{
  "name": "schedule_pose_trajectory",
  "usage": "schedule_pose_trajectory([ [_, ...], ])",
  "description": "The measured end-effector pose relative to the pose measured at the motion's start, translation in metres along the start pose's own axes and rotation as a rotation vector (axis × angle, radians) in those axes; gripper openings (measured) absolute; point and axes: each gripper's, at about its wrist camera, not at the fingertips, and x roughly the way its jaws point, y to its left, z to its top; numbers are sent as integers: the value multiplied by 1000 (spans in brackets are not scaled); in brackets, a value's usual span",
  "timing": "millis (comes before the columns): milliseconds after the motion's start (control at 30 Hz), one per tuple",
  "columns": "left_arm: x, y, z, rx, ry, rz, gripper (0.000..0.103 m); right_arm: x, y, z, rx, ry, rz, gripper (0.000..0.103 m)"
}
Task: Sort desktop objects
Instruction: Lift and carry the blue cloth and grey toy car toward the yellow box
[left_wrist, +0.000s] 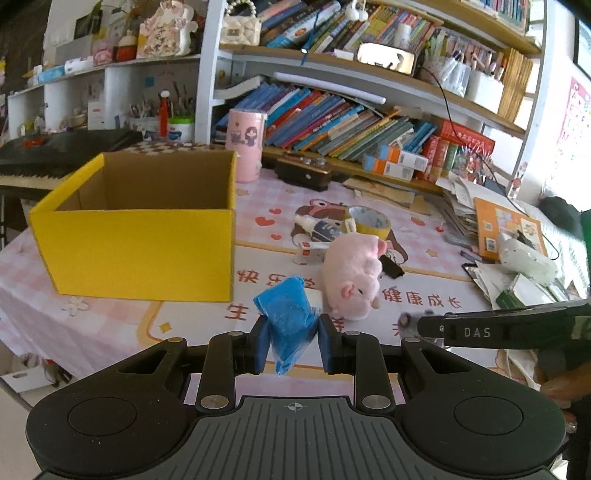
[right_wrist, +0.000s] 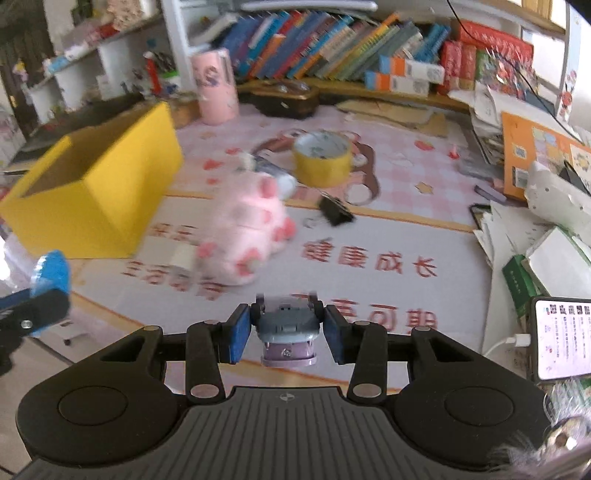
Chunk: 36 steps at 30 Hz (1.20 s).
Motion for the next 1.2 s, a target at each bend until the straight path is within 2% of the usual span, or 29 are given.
schedule_pose_trajectory([
  [167,-28,29,-1,-36,-36,-1,25,-29,38,-1,-7,-50,51,40],
  [333,-47,57,-10,-70,-46,0,25,-42,77,-17,-56,-45,76,40],
  [800,-86,114,-39,-48,-7,-9,25,-48,155,-65,-46,6,118,40],
  [1200,-107,155,-45,-76,-42,18,25,-46,204,-67,-95,6,149,40],
])
